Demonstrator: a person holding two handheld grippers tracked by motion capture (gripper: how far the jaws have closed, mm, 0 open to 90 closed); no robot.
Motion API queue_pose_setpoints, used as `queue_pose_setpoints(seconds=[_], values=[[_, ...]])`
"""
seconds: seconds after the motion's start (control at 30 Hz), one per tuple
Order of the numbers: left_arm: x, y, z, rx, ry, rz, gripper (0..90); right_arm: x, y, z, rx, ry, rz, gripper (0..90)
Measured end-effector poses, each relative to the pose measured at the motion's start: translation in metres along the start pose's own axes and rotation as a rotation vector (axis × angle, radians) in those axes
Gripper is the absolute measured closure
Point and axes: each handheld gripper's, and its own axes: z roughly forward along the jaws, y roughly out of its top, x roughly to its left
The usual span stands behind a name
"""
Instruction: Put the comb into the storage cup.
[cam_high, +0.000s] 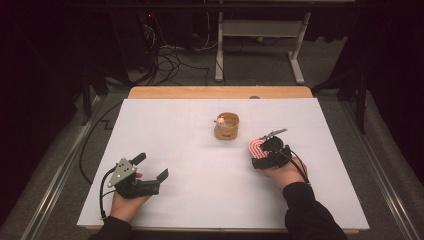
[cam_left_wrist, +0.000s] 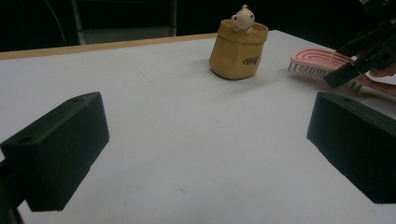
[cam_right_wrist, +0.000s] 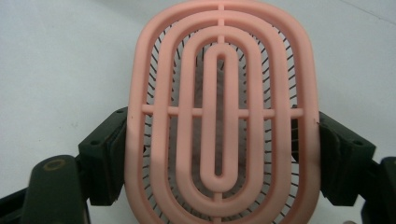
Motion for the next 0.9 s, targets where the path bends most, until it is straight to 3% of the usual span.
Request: queue_pose_setpoints(seconds=[0.9], values=[[0.001, 0.000, 0.000, -0.003, 0.000, -0.005, 0.0, -0.004, -0.017, -0.017, -0.165, 0.009, -0.017, 20.5]])
